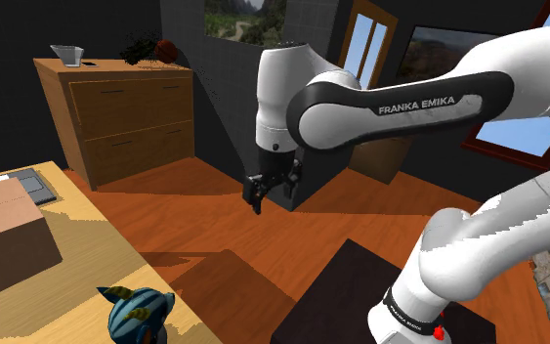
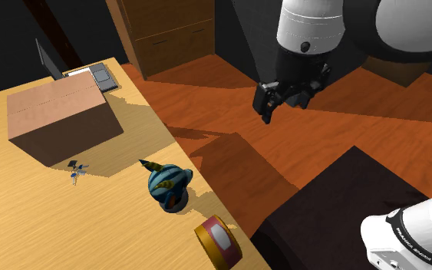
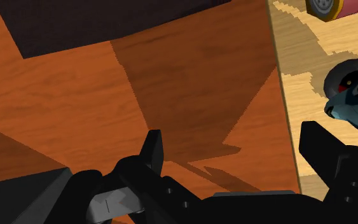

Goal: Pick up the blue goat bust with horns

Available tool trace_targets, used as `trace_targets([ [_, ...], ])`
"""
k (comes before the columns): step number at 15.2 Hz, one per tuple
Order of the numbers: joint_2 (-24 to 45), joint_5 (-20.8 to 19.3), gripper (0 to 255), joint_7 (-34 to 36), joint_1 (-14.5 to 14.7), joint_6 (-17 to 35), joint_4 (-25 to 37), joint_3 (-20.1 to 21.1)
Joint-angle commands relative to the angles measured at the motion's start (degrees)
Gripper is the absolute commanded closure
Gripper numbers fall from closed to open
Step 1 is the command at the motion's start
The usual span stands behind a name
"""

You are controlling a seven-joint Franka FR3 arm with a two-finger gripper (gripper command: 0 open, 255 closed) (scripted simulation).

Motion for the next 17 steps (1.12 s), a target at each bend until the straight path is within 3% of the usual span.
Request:
trace_targets([
  [1, 3.03, 0.57, 0, 3.37, 0.14, 1.76, 0.54, 2.20],
  [8, 17.23, -1.10, 0, 15.54, -0.05, 7.97, 5.51, 9.29],
  [13, 29.39, -5.71, 0, 25.30, 1.05, 11.39, 11.20, 12.51],
  [17, 39.60, -10.35, 0, 32.82, 3.80, 13.00, 17.10, 12.88],
])
